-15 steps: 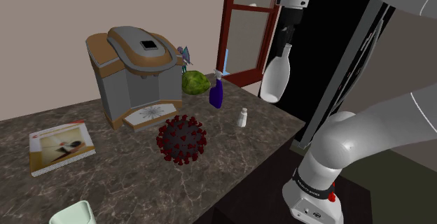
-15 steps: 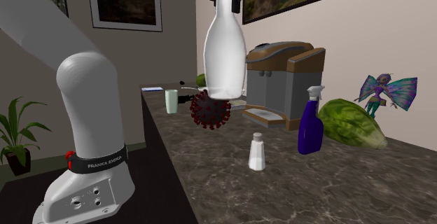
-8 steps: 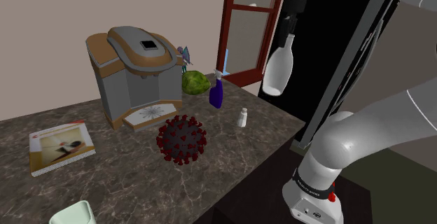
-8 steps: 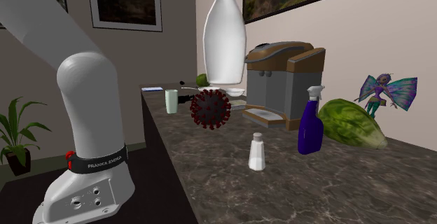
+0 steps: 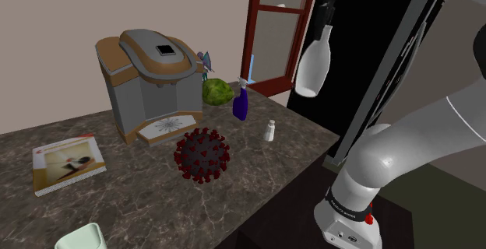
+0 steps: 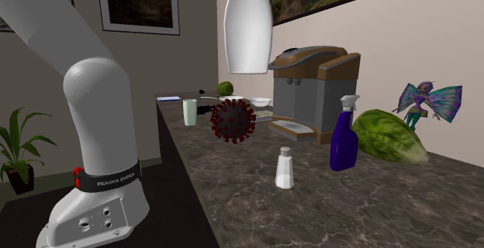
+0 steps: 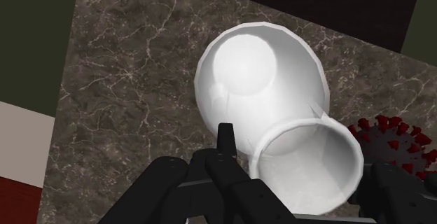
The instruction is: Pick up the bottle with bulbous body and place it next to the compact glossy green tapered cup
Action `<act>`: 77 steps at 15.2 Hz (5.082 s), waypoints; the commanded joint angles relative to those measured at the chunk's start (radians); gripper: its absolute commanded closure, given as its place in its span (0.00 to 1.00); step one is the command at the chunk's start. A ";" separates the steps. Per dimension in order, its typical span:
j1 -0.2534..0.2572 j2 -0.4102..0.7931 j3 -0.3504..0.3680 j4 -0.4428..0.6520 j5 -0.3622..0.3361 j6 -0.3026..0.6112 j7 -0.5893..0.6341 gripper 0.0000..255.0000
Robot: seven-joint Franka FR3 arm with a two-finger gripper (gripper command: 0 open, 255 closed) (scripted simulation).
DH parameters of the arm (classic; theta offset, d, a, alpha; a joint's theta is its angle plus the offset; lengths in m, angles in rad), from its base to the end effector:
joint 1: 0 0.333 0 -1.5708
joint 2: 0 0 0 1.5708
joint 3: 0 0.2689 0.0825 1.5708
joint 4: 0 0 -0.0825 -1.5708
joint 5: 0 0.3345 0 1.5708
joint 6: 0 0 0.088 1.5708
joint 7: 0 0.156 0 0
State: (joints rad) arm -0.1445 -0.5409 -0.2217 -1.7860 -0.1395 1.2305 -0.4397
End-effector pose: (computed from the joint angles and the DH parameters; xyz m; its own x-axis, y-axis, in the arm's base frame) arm 0.2747 -0.1574 0.6275 0.9976 0.0608 -0.0331 0.0610 -0.9981 0.0057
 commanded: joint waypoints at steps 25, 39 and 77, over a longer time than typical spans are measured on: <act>0.089 0.009 0.490 0.057 0.283 -0.048 0.606 1.00; 0.128 0.318 0.859 0.363 0.293 -0.016 1.038 1.00; 0.230 0.549 1.074 0.161 0.155 0.374 1.316 1.00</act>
State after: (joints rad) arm 0.0866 0.0104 0.8534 -1.6109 0.0138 1.5915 0.8785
